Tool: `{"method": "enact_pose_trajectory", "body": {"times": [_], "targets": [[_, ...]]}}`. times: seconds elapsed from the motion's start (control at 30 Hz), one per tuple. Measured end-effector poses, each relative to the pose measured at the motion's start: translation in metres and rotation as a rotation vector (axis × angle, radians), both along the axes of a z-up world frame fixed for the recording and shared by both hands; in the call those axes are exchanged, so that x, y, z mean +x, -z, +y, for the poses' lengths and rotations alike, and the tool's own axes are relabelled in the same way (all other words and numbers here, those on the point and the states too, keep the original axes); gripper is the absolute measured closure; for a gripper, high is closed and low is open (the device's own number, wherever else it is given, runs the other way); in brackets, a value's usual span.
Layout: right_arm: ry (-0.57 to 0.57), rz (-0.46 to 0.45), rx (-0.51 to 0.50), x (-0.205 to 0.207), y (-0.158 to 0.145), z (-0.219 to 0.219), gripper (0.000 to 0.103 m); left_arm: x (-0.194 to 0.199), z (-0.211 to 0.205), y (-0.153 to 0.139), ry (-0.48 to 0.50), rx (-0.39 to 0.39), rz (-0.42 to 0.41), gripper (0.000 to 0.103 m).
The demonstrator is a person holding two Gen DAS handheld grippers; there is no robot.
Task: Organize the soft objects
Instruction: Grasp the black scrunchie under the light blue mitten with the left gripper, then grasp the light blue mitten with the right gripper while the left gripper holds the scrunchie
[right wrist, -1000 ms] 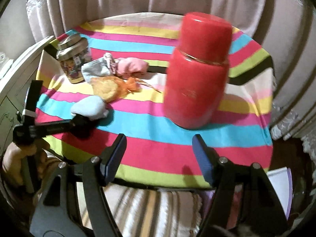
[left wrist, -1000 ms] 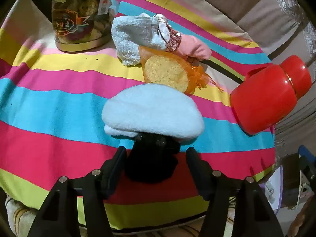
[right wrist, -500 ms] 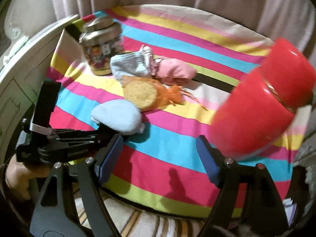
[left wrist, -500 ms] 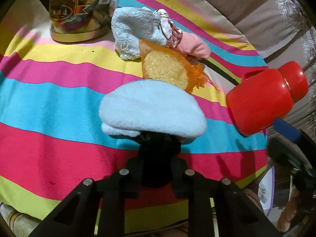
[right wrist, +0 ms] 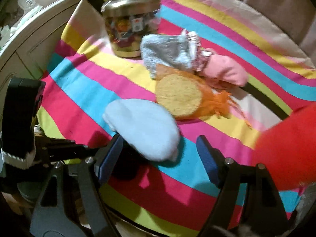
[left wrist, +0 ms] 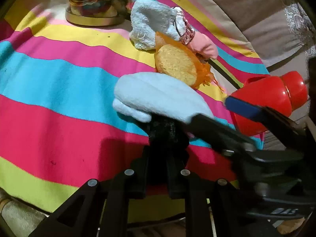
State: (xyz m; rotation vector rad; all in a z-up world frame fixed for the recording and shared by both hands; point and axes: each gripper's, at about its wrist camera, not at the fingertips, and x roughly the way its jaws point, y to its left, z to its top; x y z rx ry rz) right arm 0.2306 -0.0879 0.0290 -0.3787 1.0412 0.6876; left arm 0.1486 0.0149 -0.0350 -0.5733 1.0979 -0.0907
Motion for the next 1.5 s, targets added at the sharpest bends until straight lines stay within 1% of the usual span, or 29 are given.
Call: {"method": "enact_pose_trajectory", "body": {"times": [0.2,0.3,0.37,0.53,0.57,0.6,0.63,0.67,0.73,0.83,0.97,1.03,1.1,1.3,1.4,1.5], "targets": [[-0.047,0.067,-0.024,0.005,0.023,0.019,0.024,-0.004,-0.003,-0.001,0.002,-0.013,-0.006,0.089],[-0.035,0.084,-0.028,0.011,0.033,0.023,0.024,-0.003,-0.004,-0.001,0.010,-0.011,-0.008,0.089],[-0.027,0.085,-0.026,0.013,0.033,0.025,0.024,-0.003,-0.005,-0.002,0.016,-0.008,-0.014,0.089],[0.031,0.109,0.000,0.025,0.038,0.023,0.024,-0.006,-0.003,-0.005,0.006,-0.012,-0.032,0.089],[0.041,0.109,0.011,0.026,0.038,0.020,0.025,-0.007,-0.003,-0.006,0.004,-0.013,-0.038,0.089],[0.056,0.106,0.021,0.026,0.037,0.017,0.032,-0.008,-0.003,-0.007,0.002,-0.011,-0.044,0.089],[0.069,0.099,0.022,0.027,0.036,0.013,0.043,-0.009,-0.003,-0.009,0.002,-0.008,-0.052,0.089],[0.078,0.099,0.027,0.028,0.035,0.010,0.048,-0.010,-0.004,-0.011,0.004,-0.004,-0.059,0.089],[0.096,0.122,0.073,0.028,0.031,0.002,0.058,-0.009,-0.006,-0.013,0.011,0.007,-0.065,0.089],[0.110,0.116,0.099,0.025,0.026,-0.007,0.067,-0.009,-0.006,-0.013,0.011,0.006,-0.067,0.089],[0.148,0.114,0.137,0.019,0.018,-0.025,0.072,-0.010,-0.006,-0.015,0.008,0.008,-0.073,0.089],[0.160,0.108,0.147,0.015,0.016,-0.032,0.076,-0.010,-0.009,-0.017,0.011,0.014,-0.080,0.089],[0.180,0.090,0.160,0.010,0.012,-0.042,0.078,-0.011,-0.011,-0.019,0.014,0.028,-0.089,0.089],[0.289,0.037,0.208,0.002,0.001,-0.081,0.083,-0.011,-0.021,-0.028,0.033,0.087,-0.119,0.089],[0.334,0.003,0.206,0.000,-0.003,-0.094,0.085,-0.010,-0.027,-0.032,0.042,0.125,-0.132,0.089],[0.359,-0.046,0.186,-0.009,-0.009,-0.105,0.087,-0.010,-0.036,-0.039,0.055,0.182,-0.154,0.089]]}}
